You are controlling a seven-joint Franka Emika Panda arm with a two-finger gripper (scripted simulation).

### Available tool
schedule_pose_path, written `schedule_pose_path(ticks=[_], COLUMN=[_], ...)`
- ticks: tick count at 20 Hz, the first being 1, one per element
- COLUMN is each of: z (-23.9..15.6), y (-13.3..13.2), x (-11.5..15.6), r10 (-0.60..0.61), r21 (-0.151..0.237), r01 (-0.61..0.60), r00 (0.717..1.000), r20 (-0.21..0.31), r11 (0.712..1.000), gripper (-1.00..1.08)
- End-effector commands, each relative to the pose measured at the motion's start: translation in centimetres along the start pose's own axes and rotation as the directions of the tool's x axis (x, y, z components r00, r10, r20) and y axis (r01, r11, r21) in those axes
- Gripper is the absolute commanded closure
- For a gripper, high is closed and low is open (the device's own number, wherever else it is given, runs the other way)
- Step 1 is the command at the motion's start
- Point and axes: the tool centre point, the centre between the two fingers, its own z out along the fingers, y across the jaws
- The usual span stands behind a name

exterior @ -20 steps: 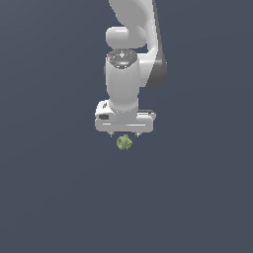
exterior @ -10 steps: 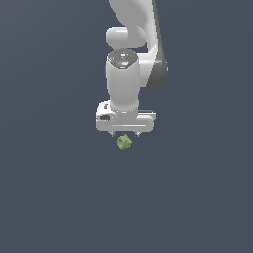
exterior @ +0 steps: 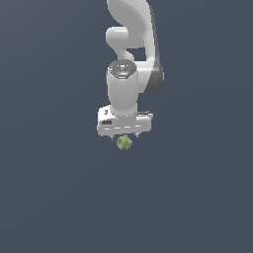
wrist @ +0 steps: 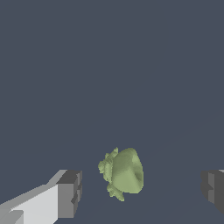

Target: Pick up the object and move it to a goal position.

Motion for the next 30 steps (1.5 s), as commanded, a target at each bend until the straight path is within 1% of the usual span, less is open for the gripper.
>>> schedule_pose_path(ticks=[1, 4, 8, 15, 21, 26, 30], z=[1.1, 2.5, 4.3, 6.2, 6.9, 7.1, 8.1], y=[0.0, 0.1, 0.0, -0.1, -0.1, -0.1, -0.1], x=[-0.6, -1.5, -2.6, -4.0, -4.5, -4.5, -4.6], r10=[-0.056, -0.136, -0.232, -0.344, -0.385, -0.383, -0.384], r21=[-0.001, -0.001, 0.001, 0.008, 0.011, 0.011, 0.011], r01=[0.056, 0.136, 0.232, 0.344, 0.385, 0.383, 0.384], r00=[0.998, 0.991, 0.972, 0.938, 0.922, 0.923, 0.923], r20=[0.006, 0.013, 0.022, 0.031, 0.034, 0.034, 0.034], r11=[0.998, 0.991, 0.973, 0.939, 0.923, 0.924, 0.923], gripper=[-0.92, -0.92, -0.92, -0.92, -0.92, -0.92, -0.92])
